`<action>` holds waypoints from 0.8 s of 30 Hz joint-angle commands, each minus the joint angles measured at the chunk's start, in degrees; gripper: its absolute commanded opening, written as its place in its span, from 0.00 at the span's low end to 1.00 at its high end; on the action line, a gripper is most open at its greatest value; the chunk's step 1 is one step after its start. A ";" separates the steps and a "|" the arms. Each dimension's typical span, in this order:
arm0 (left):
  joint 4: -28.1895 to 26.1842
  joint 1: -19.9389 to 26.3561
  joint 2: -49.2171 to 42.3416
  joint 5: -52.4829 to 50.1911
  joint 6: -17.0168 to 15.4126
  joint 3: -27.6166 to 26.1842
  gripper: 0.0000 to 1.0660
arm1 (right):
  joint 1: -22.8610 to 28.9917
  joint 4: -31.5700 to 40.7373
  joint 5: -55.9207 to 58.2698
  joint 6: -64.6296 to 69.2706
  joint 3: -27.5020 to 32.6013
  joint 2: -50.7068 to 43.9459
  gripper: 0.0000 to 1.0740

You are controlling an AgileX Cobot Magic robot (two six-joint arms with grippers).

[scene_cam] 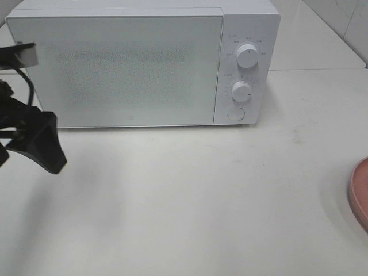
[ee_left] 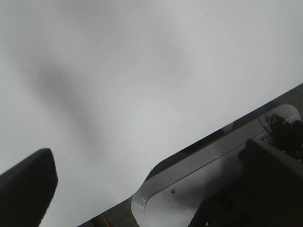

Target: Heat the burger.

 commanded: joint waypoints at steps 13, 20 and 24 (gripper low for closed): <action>7.96 11.57 -16.96 -0.52 -8.48 11.75 0.95 | -0.23 0.00 0.00 -0.40 0.11 -1.49 0.68; 11.57 11.57 -29.16 -0.86 -9.91 20.45 0.95 | -0.23 0.00 0.00 -0.40 0.11 -1.49 0.68; 11.57 11.57 -33.75 -2.41 -9.91 23.38 0.95 | -0.23 0.00 0.00 -0.40 0.11 -1.49 0.68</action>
